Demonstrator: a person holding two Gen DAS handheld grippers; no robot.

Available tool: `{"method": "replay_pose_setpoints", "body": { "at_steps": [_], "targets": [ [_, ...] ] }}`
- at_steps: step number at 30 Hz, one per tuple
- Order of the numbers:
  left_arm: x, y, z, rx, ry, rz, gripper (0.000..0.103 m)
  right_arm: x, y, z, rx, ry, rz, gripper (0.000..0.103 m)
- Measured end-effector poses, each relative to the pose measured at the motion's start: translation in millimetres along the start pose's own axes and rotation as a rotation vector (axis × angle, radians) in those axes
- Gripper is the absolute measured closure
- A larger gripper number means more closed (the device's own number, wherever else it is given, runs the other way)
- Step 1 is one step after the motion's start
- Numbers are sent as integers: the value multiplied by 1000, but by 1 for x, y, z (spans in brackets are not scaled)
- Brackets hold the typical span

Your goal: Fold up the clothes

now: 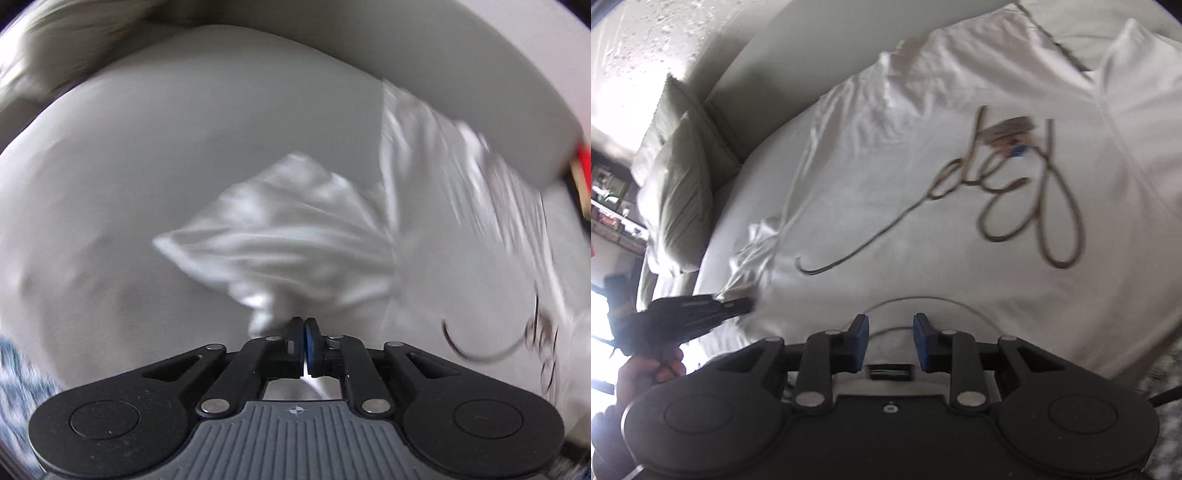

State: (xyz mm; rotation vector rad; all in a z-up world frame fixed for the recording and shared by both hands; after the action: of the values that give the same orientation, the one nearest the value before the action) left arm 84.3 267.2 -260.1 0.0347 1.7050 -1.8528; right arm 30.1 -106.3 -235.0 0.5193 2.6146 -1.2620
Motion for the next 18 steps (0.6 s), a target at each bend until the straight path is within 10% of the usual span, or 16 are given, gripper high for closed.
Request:
{"method": "replay_pose_setpoints", "body": {
  "at_steps": [4, 10, 18],
  "targets": [
    [-14, -25, -43, -209, -40, 125, 103, -5, -4, 9, 1, 28, 21, 76],
    [-34, -51, 30, 66, 77, 285, 100, -23, -10, 18, -7, 68, 109, 76],
    [-35, 26, 115, 246, 174, 70, 97, -41, 7, 41, 1, 142, 120, 86]
  ]
}}
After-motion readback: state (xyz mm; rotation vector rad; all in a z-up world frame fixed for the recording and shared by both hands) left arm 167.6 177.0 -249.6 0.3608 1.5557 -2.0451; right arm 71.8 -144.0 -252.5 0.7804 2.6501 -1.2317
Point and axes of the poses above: each gripper's, at about its wrist camera, not at the fingertips, and y roughly the way its jaws point, z to its right, x to its underside, the point moved 8 cm from there along y, roughly the way its jaws point, and after that the axes turned 3 degrees about -x, right-handed, at the moved point
